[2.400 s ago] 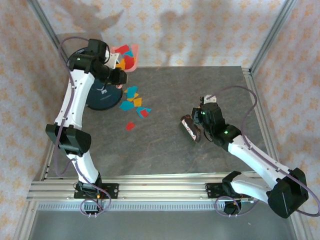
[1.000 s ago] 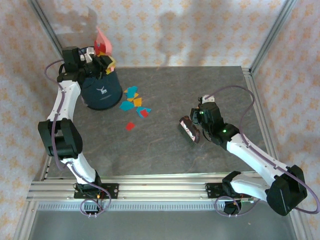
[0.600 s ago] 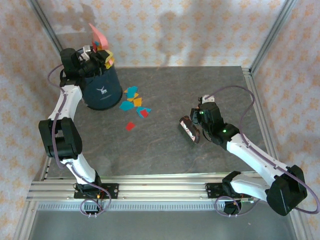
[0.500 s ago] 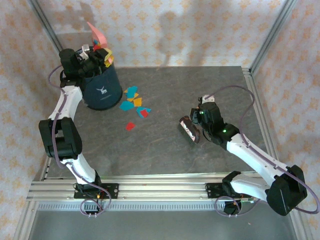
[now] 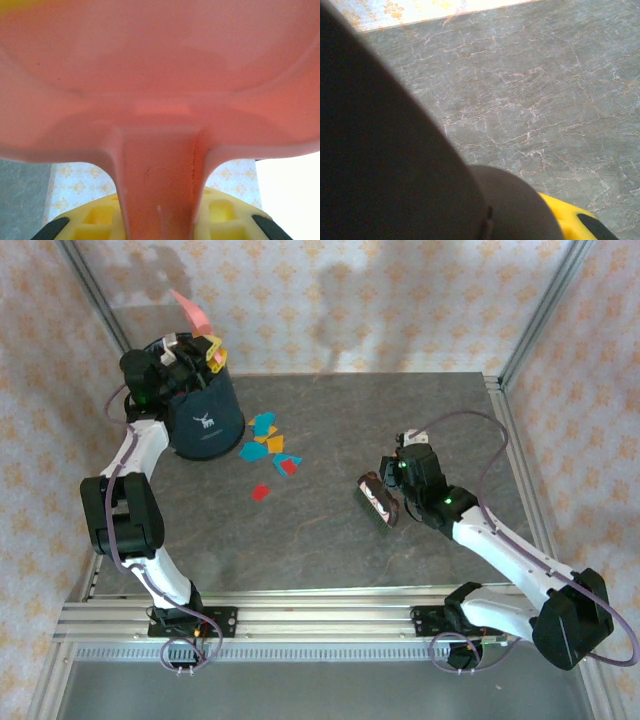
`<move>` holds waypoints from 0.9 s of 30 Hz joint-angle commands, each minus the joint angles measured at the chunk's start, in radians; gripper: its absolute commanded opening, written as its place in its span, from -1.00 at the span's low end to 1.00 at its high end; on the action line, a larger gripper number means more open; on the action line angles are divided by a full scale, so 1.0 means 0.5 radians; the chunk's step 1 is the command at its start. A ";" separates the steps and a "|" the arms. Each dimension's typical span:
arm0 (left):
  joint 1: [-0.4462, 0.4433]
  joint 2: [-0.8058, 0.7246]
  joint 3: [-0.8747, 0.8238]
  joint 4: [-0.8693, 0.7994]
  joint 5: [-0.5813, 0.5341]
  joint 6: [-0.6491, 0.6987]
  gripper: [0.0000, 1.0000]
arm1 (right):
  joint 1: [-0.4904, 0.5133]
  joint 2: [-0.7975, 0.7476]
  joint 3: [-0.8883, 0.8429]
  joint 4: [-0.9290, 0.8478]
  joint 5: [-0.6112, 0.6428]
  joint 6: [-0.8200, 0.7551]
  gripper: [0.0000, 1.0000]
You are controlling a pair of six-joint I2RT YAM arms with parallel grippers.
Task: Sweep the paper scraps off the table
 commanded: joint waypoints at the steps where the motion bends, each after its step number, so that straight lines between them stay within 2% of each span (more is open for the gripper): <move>1: 0.011 -0.087 -0.052 0.236 -0.067 -0.115 -1.00 | -0.012 0.012 0.058 0.008 -0.007 0.022 -1.00; 11: 0.011 -0.098 -0.153 0.506 -0.150 -0.386 -1.00 | -0.008 0.021 0.059 0.010 -0.013 0.028 -1.00; 19: 0.008 -0.097 -0.245 0.829 -0.268 -0.715 -1.00 | -0.011 0.017 0.060 0.010 -0.004 0.023 -1.00; 24: 0.008 -0.144 -0.261 0.796 -0.283 -0.713 -1.00 | -0.012 0.015 0.057 0.019 -0.001 0.031 -1.00; 27: 0.006 -0.174 -0.213 0.686 -0.214 -0.563 -1.00 | -0.009 0.014 0.057 0.032 -0.007 0.041 -1.00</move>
